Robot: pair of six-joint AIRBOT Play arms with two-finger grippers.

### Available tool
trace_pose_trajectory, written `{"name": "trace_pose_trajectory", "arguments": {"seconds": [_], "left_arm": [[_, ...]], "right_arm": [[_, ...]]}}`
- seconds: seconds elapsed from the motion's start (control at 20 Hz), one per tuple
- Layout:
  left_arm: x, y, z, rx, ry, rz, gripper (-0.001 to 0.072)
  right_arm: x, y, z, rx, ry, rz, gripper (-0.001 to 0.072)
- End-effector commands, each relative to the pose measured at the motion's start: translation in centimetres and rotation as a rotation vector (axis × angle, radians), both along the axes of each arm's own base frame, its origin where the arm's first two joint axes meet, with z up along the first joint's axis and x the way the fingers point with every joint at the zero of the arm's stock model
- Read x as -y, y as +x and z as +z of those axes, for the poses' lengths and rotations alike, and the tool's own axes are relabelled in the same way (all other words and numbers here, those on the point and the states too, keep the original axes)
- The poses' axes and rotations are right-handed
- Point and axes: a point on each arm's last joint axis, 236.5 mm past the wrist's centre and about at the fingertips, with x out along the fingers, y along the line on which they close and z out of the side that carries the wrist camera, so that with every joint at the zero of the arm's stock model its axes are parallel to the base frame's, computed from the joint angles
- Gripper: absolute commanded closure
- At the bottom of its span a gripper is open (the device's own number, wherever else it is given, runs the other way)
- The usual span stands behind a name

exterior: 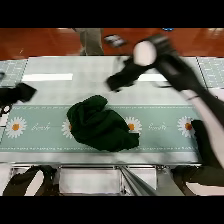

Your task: Fold the shirts.

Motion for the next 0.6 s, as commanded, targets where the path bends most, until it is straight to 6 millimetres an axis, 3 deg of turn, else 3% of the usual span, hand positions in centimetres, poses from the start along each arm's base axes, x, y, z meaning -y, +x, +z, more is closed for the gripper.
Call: {"name": "trace_pose_trajectory", "arguments": {"seconds": [0.0,0.1,0.25,0.35,0.45,0.55], "left_arm": [[1.8,-3.8,-9.2,-0.275,-0.102,-0.036,0.02],[2.2,-5.0,-13.6,-0.375,-0.178,-0.019,0.02],[4.1,-2.5,-14.2,-0.387,-0.401,-0.027,0.0201],[3.8,-1.5,-15.2,-0.476,-0.491,-0.015,0.02],[4.4,-0.8,-15.7,-0.559,-0.59,-0.045,0.02],[5.7,-0.2,-16.5,-0.604,-0.661,-0.069,0.02]], "right_arm": [[13.5,-0.9,-0.3,-0.022,-0.1,-0.356,0.0305],[15.3,-4.3,-4.0,-0.07,0.028,-0.466,0.0305],[15.4,-11.4,-9.9,-0.203,0.183,-0.522,0.0305],[15.5,-15.4,-12.7,-0.268,0.225,-0.554,0.0305],[15.4,-17.5,-13.6,-0.278,0.25,-0.56,0.0305],[15.1,-18.3,-13.1,-0.269,0.277,-0.552,0.0305]]}}
